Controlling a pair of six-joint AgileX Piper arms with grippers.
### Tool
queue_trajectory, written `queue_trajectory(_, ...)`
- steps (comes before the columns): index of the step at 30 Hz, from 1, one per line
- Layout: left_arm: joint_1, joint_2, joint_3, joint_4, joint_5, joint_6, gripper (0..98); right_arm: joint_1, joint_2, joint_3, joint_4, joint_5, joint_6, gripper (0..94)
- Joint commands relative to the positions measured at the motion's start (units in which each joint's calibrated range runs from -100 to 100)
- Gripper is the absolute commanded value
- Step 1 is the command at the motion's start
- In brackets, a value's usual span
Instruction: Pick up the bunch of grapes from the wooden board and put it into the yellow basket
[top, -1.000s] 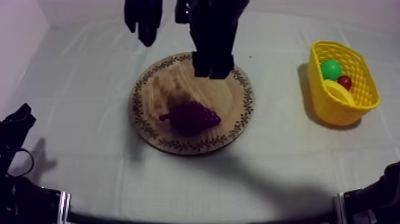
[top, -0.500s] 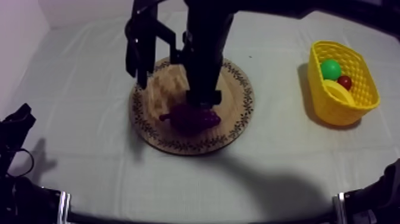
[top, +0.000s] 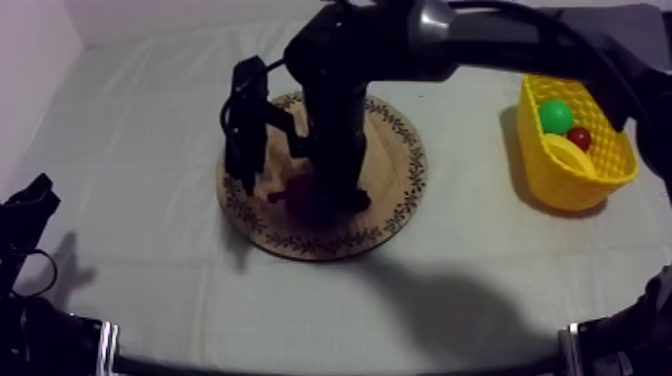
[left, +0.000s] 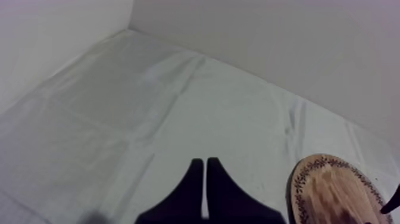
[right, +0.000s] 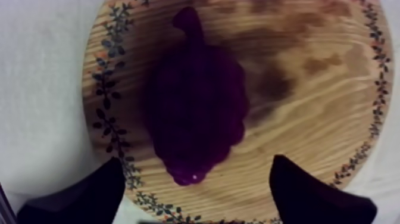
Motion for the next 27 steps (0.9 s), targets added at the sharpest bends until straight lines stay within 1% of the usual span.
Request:
queue_trajectory(1, 0.0, 0.0, 0.0, 0.01, 0.0, 0.0, 0.0, 0.0, 1.2, -0.4, -0.1, -0.3, -0.2, 79.6)
queue_trajectory(8, 0.0, 0.0, 0.0, 0.01, 0.0, 0.0, 0.0, 0.1, 4.9, -4.2, -0.1, -0.1, -0.5, 78.2)
queue_trajectory(12, 0.0, 0.0, 0.0, 0.01, 0.0, 0.0, 0.0, 0.2, 6.1, -5.2, -0.1, -0.2, -0.7, 73.9)
queue_trajectory(19, 0.0, 0.0, 0.0, 0.01, 0.0, 0.0, 0.0, 0.1, 7.2, -3.9, 0.3, -1.8, -1.2, 61.6)
queue_trajectory(27, 0.0, 0.0, 0.0, 0.01, 0.0, 0.0, 0.0, -0.1, 6.7, -3.6, 0.3, -2.7, -2.2, 43.3)
